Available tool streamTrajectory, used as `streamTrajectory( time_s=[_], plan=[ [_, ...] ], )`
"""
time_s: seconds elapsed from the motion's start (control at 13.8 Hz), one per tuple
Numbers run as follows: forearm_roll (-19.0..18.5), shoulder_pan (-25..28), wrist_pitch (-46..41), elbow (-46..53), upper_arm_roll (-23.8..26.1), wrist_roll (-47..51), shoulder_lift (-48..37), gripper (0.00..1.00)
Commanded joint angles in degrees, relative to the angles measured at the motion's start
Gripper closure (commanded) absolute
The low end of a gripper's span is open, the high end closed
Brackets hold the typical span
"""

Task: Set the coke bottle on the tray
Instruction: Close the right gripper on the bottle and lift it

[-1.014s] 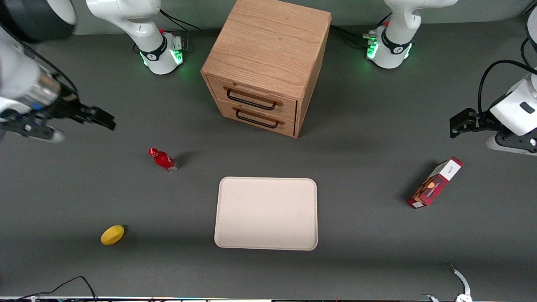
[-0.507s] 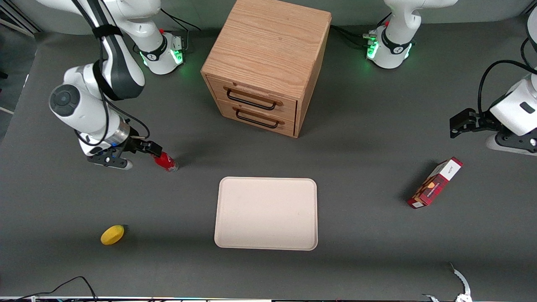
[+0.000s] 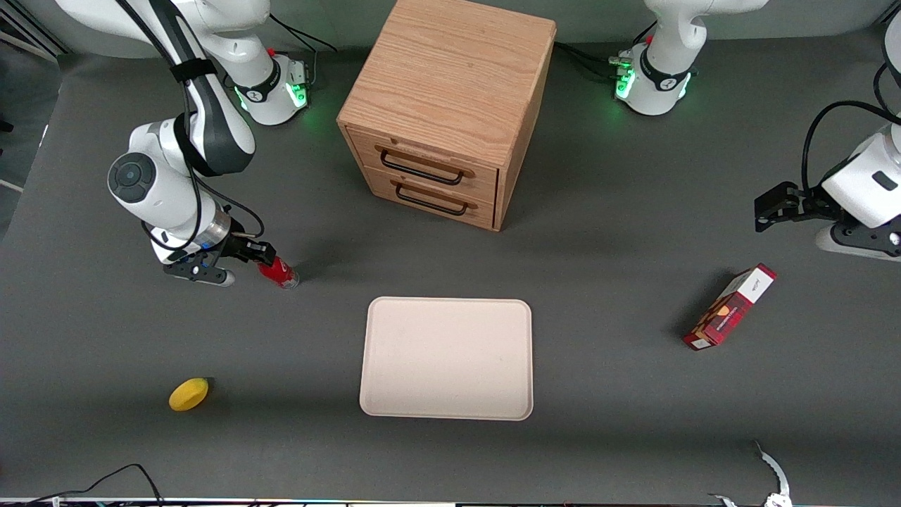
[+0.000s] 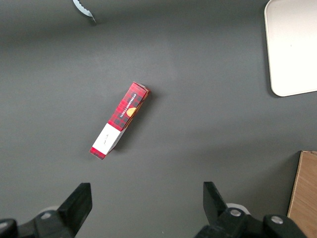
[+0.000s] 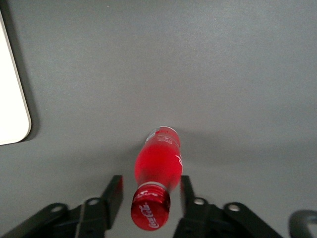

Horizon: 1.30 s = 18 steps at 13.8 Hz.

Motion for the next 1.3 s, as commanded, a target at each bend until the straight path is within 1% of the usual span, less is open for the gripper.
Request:
streamTrajectory(
  time_s=[0.0, 0.22, 0.43, 0.65, 0.8, 0.87, 0.94, 1.01, 1.09, 1.23],
  plan=[
    [0.56, 0.23, 1.02, -0.8, 0.31, -0.48, -0.72, 1.0],
    [0.47, 0.14, -2.3, 1.39, 0.31, -0.66, -1.5, 1.0],
    [0.47, 0.06, -17.56, 12.52, 0.22, -1.27, -3.87, 1.0],
    [0.65, -0.03, -31.9, 28.16, -0.39, -3.12, -2.48, 1.0],
    [1.35, 0.14, -40.51, 40.88, -0.13, -2.6, 1.81, 1.0],
    [1.52, 0.4, -44.91, 48.52, 0.22, -1.81, 5.49, 1.0],
    [1.87, 1.89, -49.39, 56.52, 0.22, -0.24, 9.87, 1.0],
    [3.27, 2.77, -53.0, 64.08, 0.22, 2.56, 14.44, 1.0],
    [3.72, 3.04, -54.08, 70.07, 0.57, 5.81, 18.4, 1.0],
    [3.46, 5.67, -52.52, 76.52, 2.5, 14.58, 25.18, 1.0]
  ],
)
